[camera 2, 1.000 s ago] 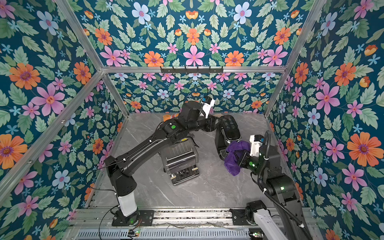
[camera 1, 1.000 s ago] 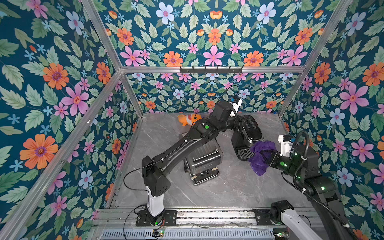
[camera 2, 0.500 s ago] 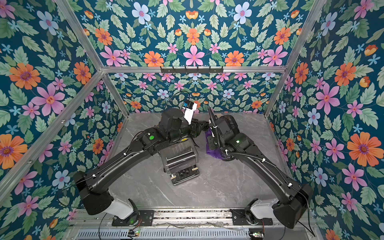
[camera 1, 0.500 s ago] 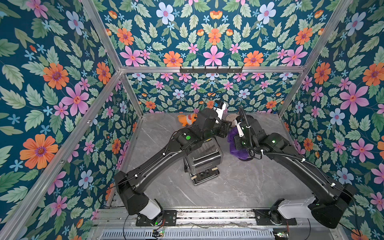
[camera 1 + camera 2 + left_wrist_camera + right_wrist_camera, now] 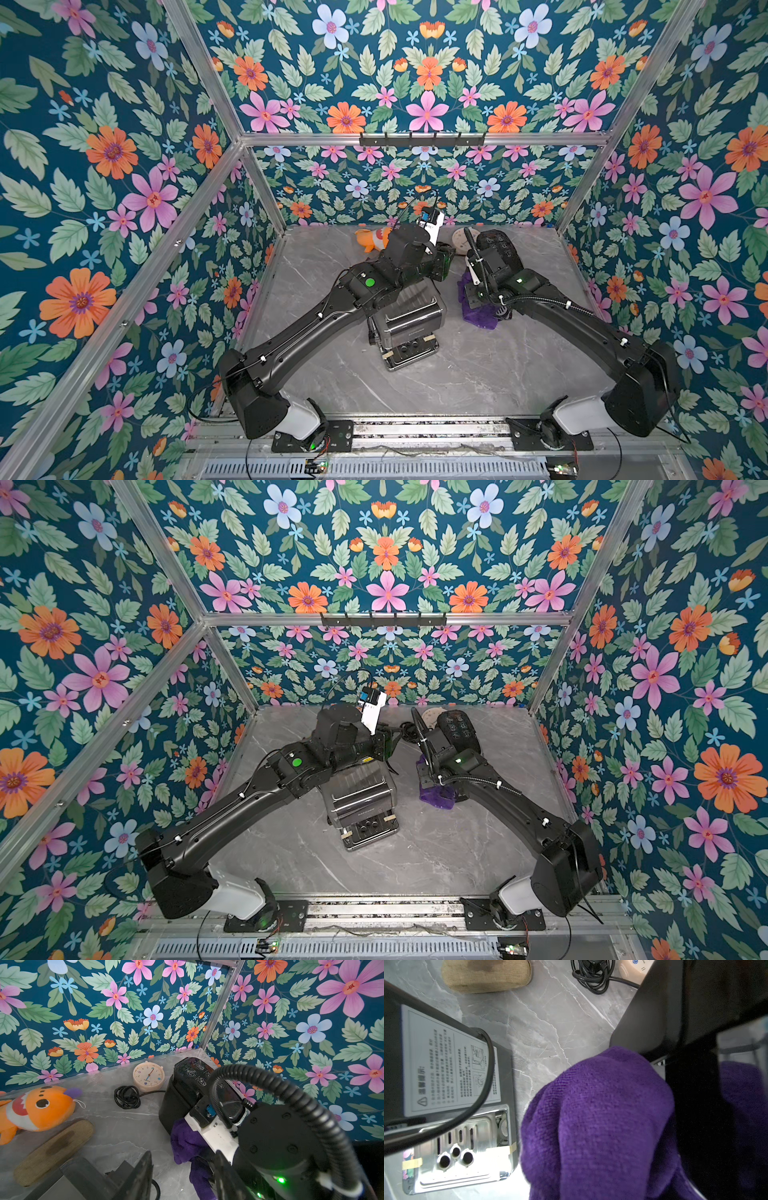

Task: Wipe the surface of a coffee machine
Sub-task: Wipe the dirt from the surface of the coffee machine.

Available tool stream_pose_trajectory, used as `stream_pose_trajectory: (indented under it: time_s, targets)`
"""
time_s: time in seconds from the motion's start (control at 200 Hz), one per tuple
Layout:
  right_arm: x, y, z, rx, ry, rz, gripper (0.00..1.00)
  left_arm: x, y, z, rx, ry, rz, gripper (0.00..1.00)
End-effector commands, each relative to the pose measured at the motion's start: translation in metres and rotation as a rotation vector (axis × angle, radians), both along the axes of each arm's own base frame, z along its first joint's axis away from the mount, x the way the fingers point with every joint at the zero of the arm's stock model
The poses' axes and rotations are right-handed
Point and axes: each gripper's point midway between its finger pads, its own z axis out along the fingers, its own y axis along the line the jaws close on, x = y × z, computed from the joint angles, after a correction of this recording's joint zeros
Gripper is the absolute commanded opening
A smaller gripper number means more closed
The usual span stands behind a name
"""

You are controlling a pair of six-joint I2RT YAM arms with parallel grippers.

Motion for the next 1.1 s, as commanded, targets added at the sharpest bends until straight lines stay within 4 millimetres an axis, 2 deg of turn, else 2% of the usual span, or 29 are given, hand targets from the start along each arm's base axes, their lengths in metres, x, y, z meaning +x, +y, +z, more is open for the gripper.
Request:
stream_pose_trajectory:
  time_s: [0.0, 0.11, 0.185, 0.245, 0.355, 0.38, 0.47, 0.83, 1.0, 1.095]
  targets:
    - [0.011, 0.011, 0.027, 0.039, -0.055, 0.024, 0.00, 0.003, -0.002, 0.008, -0.028, -0.021, 0.003, 0.49]
    - [0.025, 0.022, 0.057, 0.057, -0.107, 0.051, 0.00, 0.004, -0.001, 0.008, -0.028, -0.024, 0.009, 0.49]
    - [0.037, 0.028, 0.069, 0.055, -0.133, 0.056, 0.00, 0.004, -0.001, 0.008, -0.026, -0.025, 0.010, 0.49]
    - [0.048, 0.029, 0.074, 0.034, -0.150, 0.044, 0.00, 0.005, -0.001, 0.007, -0.023, -0.026, 0.014, 0.49]
    - [0.067, 0.024, 0.070, -0.006, -0.151, 0.000, 0.00, 0.005, -0.002, 0.006, -0.020, -0.023, 0.013, 0.49]
    - [0.075, 0.023, 0.054, -0.027, -0.119, -0.013, 0.00, 0.005, -0.002, 0.005, -0.020, -0.022, 0.012, 0.49]
    - [0.084, 0.019, 0.036, -0.035, -0.080, -0.048, 0.00, 0.005, -0.003, 0.004, -0.017, -0.019, 0.008, 0.49]
    - [0.086, 0.026, -0.051, -0.067, 0.089, -0.055, 0.00, 0.002, -0.001, 0.005, -0.019, -0.021, -0.002, 0.49]
    - [0.089, 0.025, -0.081, -0.114, 0.138, -0.061, 0.00, 0.001, 0.000, 0.006, -0.024, -0.021, -0.003, 0.49]
    - [0.089, 0.026, -0.091, -0.121, 0.160, -0.057, 0.00, 0.000, 0.001, 0.005, -0.023, -0.021, -0.001, 0.49]
